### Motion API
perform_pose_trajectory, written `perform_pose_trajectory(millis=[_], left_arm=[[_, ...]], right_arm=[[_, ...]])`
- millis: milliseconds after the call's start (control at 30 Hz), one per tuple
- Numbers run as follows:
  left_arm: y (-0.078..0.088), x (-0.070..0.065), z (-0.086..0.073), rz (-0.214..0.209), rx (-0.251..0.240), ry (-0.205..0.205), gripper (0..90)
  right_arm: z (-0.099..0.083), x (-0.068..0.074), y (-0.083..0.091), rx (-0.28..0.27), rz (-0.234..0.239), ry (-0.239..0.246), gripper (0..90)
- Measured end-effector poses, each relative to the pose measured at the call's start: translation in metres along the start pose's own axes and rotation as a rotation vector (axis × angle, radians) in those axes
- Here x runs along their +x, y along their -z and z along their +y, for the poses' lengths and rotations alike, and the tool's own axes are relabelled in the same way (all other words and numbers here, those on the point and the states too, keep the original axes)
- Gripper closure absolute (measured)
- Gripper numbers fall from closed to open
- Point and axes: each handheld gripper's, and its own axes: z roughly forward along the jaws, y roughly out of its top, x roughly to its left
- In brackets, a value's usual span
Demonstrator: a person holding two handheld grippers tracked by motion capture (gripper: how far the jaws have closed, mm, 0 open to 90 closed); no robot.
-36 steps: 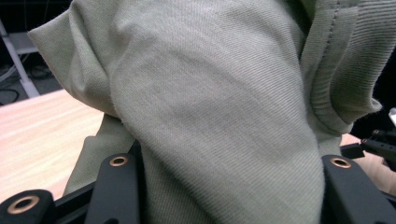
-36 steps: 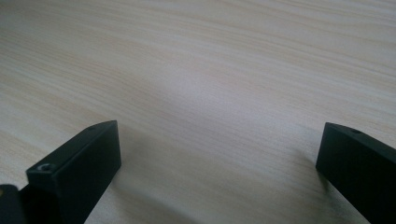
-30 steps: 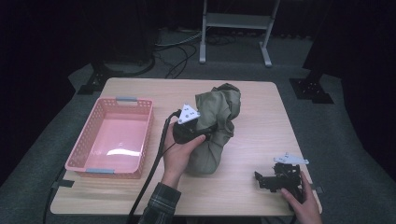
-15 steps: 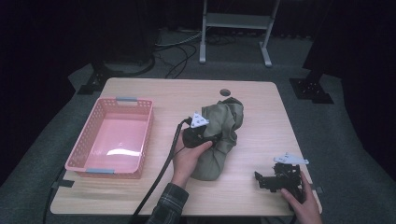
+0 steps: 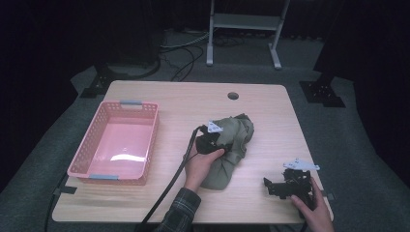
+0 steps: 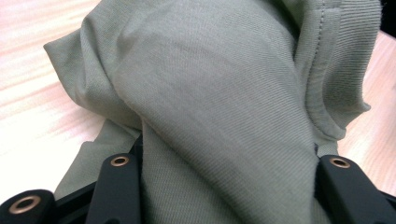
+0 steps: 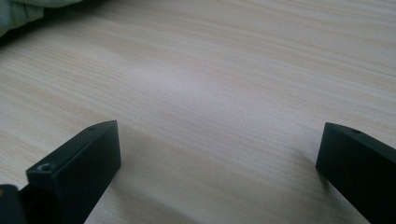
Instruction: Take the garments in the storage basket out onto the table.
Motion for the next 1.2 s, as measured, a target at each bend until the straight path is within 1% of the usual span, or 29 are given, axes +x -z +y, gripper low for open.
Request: perform_pose_trajectory(millis=[233, 400, 533, 633, 800, 1000, 1133, 1167, 1200], left_arm=[[-0.006, 0.000, 0.001, 0.008, 0.040, 0.009, 46.6], [-0.008, -0.002, 0.002, 0.019, 0.055, -0.005, 44.9], [-0.010, -0.003, 0.002, 0.023, 0.070, -0.021, 41.4], [-0.011, -0.004, 0.002, 0.025, 0.077, -0.023, 38.8], [-0.013, -0.003, 0.002, 0.023, 0.092, -0.019, 32.0], [-0.015, -0.003, 0.002, 0.036, 0.106, -0.016, 26.0], [-0.017, -0.005, 0.002, 0.041, 0.115, -0.028, 19.5], [-0.017, -0.005, 0.002, 0.042, 0.118, -0.030, 16.2], [-0.018, -0.006, 0.002, 0.057, 0.126, -0.030, 9.9]], right_arm=[[0.000, 0.000, 0.000, 0.000, 0.000, 0.000, 0.0], [0.000, 0.000, 0.000, 0.000, 0.000, 0.000, 0.0], [0.000, 0.000, 0.000, 0.000, 0.000, 0.001, 0.0], [0.000, 0.000, 0.000, 0.000, 0.000, 0.001, 0.0], [0.000, 0.000, 0.000, 0.000, 0.000, 0.001, 0.0], [0.000, 0.000, 0.000, -0.001, 0.000, 0.001, 0.0], [0.000, 0.000, 0.000, 0.000, 0.000, 0.001, 0.0], [0.000, 0.000, 0.000, 0.000, 0.000, 0.001, 0.0], [0.000, 0.000, 0.000, -0.001, 0.000, 0.001, 0.0]])
